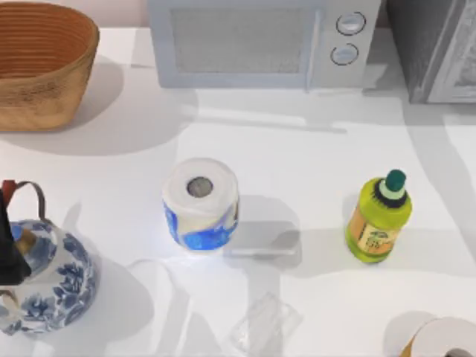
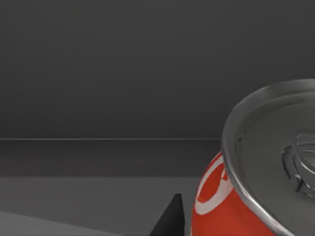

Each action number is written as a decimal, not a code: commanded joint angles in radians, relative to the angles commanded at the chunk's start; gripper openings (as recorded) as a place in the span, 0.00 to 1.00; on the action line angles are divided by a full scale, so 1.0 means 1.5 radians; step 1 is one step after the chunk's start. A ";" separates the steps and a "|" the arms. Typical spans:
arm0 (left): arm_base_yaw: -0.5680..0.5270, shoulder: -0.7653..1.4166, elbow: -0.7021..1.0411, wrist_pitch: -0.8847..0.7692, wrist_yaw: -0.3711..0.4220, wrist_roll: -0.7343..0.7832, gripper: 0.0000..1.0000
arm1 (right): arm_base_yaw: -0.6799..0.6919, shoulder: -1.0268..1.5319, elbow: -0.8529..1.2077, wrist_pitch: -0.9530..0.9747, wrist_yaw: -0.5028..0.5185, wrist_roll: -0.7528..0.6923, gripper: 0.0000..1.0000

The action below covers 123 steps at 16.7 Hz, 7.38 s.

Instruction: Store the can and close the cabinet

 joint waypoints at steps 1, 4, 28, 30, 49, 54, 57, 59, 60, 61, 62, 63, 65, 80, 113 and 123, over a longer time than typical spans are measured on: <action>0.000 0.000 0.000 0.000 0.000 0.000 1.00 | -0.001 0.013 0.015 -0.004 -0.002 0.000 0.00; 0.000 0.000 0.000 0.000 0.000 0.000 1.00 | -0.001 0.082 0.100 -0.028 -0.013 -0.002 0.00; 0.000 0.000 0.000 0.000 0.000 0.000 1.00 | -0.055 0.502 0.676 -0.172 -0.047 -0.001 0.38; 0.000 0.000 0.000 0.000 0.000 0.000 1.00 | -0.055 0.502 0.676 -0.172 -0.047 -0.001 0.53; 0.000 0.000 0.000 0.000 0.000 0.000 1.00 | -0.055 0.465 0.635 -0.151 -0.054 -0.006 1.00; 0.000 0.000 0.000 0.000 0.000 0.000 1.00 | -0.058 0.278 0.430 -0.068 -0.089 -0.025 1.00; 0.000 0.000 0.000 0.000 0.000 0.000 1.00 | -0.060 0.104 0.225 -0.005 -0.115 -0.035 1.00; 0.000 0.000 0.000 0.000 0.000 0.000 1.00 | -0.062 -0.024 0.056 0.039 -0.130 -0.039 1.00; 0.000 0.000 0.000 0.000 0.000 0.000 1.00 | -0.064 -0.091 -0.037 0.061 -0.137 -0.041 1.00; 0.000 0.000 0.000 0.000 0.000 0.000 1.00 | -0.066 -0.157 -0.136 0.083 -0.142 -0.042 1.00; 0.000 0.000 0.000 0.000 0.000 0.000 1.00 | -0.069 -0.223 -0.236 0.104 -0.147 -0.042 1.00; 0.000 0.000 0.000 0.000 0.000 0.000 1.00 | -0.072 -0.289 -0.337 0.125 -0.151 -0.042 1.00; 0.000 0.000 0.000 0.000 0.000 0.000 1.00 | -0.079 -0.416 -0.529 0.163 -0.155 -0.040 1.00; 0.000 0.000 0.000 0.000 0.000 0.000 1.00 | -0.119 -0.891 -1.171 0.281 -0.129 -0.012 1.00; 0.000 0.000 0.000 0.000 0.000 0.000 1.00 | -0.800 0.141 -0.927 1.080 -0.803 0.002 1.00; 0.000 0.000 0.000 0.000 0.000 0.000 1.00 | -0.806 0.122 -0.642 0.781 -0.839 -0.001 1.00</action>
